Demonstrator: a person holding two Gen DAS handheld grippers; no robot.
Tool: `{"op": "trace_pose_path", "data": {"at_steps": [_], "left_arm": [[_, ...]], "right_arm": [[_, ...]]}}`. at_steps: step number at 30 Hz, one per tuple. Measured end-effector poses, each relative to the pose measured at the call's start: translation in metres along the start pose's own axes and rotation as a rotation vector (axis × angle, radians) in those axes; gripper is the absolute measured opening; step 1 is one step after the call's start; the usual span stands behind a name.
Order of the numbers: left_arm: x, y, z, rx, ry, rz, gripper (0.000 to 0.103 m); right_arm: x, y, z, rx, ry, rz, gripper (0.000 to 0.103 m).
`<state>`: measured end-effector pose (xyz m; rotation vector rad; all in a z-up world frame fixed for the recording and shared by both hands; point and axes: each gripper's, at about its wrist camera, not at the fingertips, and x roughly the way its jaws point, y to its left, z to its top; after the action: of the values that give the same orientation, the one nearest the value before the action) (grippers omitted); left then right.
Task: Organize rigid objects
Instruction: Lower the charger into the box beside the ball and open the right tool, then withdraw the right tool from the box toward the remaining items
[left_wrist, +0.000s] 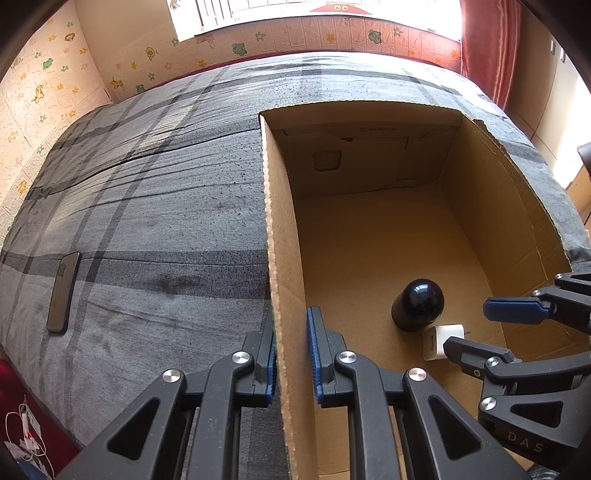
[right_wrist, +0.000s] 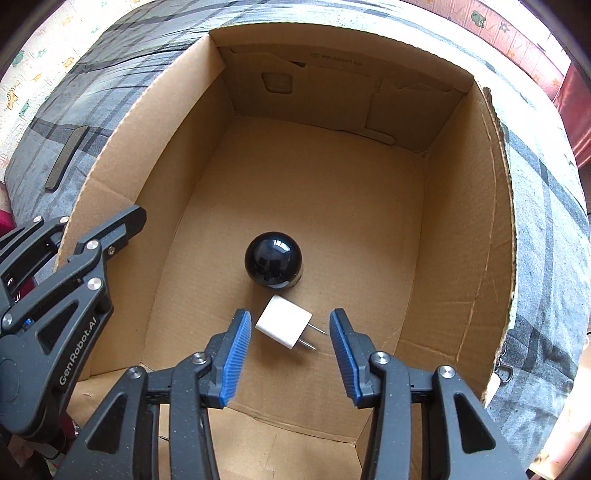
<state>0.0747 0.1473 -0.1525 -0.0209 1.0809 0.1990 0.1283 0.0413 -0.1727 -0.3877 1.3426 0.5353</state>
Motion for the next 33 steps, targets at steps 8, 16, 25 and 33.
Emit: {"op": "trace_pose_path", "data": {"at_steps": [8, 16, 25, 33], "left_arm": [[0.000, 0.001, 0.001, -0.001, 0.002, -0.001, 0.016], [0.001, 0.001, 0.001, 0.000, 0.004, -0.001, 0.016], [0.001, 0.001, 0.001, 0.000, 0.004, 0.000, 0.016], [0.001, 0.001, 0.001, 0.000, 0.004, 0.000, 0.016]], "right_arm": [[-0.024, 0.007, -0.009, -0.004, -0.055, -0.005, 0.048], [-0.047, 0.001, -0.016, 0.014, -0.103, -0.006, 0.049], [-0.077, -0.007, -0.021, 0.030, -0.151, -0.012, 0.055], [-0.100, -0.025, -0.026, 0.087, -0.195, -0.017, 0.062]]}}
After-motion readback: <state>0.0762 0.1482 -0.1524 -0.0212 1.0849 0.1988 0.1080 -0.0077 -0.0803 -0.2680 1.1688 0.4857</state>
